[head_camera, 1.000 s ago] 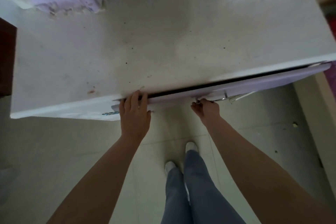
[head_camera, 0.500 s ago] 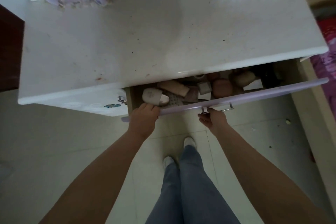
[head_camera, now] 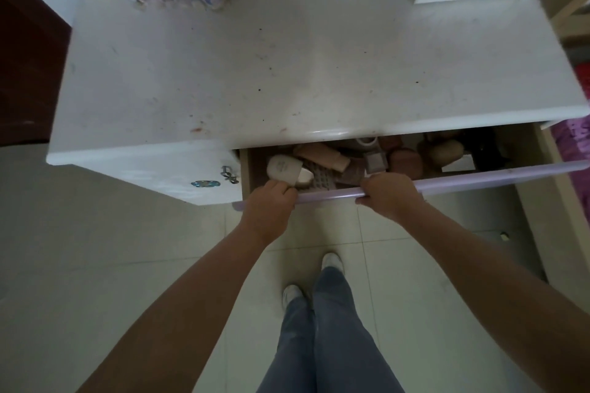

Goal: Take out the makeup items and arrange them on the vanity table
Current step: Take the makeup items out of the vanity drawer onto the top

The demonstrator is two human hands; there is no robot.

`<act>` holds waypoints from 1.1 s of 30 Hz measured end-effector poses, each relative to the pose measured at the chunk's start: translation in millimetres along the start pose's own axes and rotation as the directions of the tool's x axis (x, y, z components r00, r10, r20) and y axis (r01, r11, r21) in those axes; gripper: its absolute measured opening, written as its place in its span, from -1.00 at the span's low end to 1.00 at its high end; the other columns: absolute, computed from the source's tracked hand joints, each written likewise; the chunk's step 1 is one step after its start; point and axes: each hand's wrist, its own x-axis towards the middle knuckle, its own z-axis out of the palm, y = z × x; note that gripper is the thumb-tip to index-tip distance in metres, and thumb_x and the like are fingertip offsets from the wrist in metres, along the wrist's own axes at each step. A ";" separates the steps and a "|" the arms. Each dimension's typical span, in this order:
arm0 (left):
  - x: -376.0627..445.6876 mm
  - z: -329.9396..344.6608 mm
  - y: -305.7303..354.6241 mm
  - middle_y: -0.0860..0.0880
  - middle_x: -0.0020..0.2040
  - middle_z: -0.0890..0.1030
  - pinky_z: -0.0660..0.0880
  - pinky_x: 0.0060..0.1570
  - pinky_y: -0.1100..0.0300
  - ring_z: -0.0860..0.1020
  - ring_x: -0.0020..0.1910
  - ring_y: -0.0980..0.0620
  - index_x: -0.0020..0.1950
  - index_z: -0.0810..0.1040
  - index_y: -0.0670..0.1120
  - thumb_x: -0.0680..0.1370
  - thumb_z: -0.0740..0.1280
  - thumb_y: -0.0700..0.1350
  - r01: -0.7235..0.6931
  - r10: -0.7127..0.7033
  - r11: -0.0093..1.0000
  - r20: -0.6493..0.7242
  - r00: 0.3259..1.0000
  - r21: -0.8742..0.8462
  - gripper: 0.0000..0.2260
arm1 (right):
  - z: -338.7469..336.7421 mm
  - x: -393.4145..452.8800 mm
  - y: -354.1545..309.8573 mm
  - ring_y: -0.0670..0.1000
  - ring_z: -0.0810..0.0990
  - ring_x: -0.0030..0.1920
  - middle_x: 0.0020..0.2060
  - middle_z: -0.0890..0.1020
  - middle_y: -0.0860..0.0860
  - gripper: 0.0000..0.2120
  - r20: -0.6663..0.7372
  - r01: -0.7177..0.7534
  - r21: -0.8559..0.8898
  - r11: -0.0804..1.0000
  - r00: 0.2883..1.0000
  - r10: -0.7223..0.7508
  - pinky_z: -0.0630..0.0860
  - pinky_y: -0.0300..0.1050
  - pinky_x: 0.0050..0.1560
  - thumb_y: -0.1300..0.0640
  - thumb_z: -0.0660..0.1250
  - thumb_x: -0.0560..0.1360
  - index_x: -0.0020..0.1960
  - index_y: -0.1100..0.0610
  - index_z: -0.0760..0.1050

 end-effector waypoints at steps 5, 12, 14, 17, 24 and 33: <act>-11.0 -2.8 -0.7 -0.16 -0.45 0.58 0.48 -0.57 0.17 0.55 -0.49 -0.13 -0.37 0.59 -0.25 0.05 0.57 -0.40 0.024 -0.025 0.999 -0.019 0.999 -0.045 -0.74 | 1.7 -3.2 -3.7 0.08 0.59 0.02 0.01 0.61 0.07 -0.65 -0.006 -0.003 -0.113 0.994 1.000 0.002 0.44 -0.11 -0.10 -0.09 0.15 0.54 0.16 0.13 0.45; -23.4 0.0 6.7 -0.10 -0.49 0.56 0.42 -0.62 0.29 0.54 -0.53 -0.05 -0.41 0.60 -0.18 -0.06 0.61 -0.33 0.012 -0.010 0.996 0.020 1.000 -0.088 -0.69 | 16.3 -17.8 -5.3 0.05 0.58 0.01 0.01 0.61 0.05 -0.66 -0.022 0.033 -0.117 0.993 0.999 -0.036 0.42 -0.15 -0.11 -0.09 0.13 0.54 0.15 0.12 0.43; -24.0 1.5 7.1 -0.10 -0.50 0.56 0.42 -0.63 0.30 0.54 -0.53 -0.04 -0.43 0.59 -0.17 -0.09 0.61 -0.32 0.006 -0.001 0.996 0.047 0.999 -0.091 -0.67 | 20.3 -17.5 -5.1 0.05 0.58 0.02 0.02 0.61 0.04 -0.67 -0.038 0.027 -0.106 0.994 0.999 -0.032 0.40 -0.16 -0.14 -0.09 0.14 0.54 0.16 0.12 0.42; -24.2 4.5 6.4 -0.07 -0.52 0.55 0.38 -0.66 0.33 0.54 -0.55 -0.01 -0.48 0.57 -0.14 -0.13 0.61 -0.30 -0.010 0.013 0.998 0.045 0.999 -0.067 -0.66 | 26.2 -17.2 -6.7 0.04 0.59 0.02 0.02 0.62 0.03 -0.68 -0.054 0.011 -0.116 0.993 0.998 -0.017 0.47 -0.13 -0.09 -0.08 0.15 0.54 0.14 0.12 0.44; -31.8 24.8 4.9 -0.08 -0.48 0.59 0.44 -0.67 0.30 0.57 -0.51 -0.01 -0.46 0.59 -0.14 -0.10 0.60 -0.32 -0.002 0.005 0.997 0.040 0.999 -0.073 -0.68 | 45.3 -18.6 -13.0 0.06 0.58 0.04 0.06 0.60 0.04 -0.70 -0.034 -0.005 -0.145 0.989 0.999 0.000 0.47 -0.12 -0.07 -0.05 0.13 0.55 0.13 0.13 0.42; -6.2 34.6 -22.7 -0.15 0.15 0.51 0.44 0.06 0.07 0.45 0.14 -0.11 0.18 0.48 -0.17 0.57 0.17 -0.02 0.233 -0.170 0.962 0.353 0.920 -0.145 -0.71 | 23.3 9.1 -18.0 0.13 0.56 0.07 0.10 0.56 0.20 -0.59 0.130 -0.014 0.107 0.994 0.992 0.000 0.43 -0.09 -0.10 0.00 0.09 0.58 0.38 0.12 0.21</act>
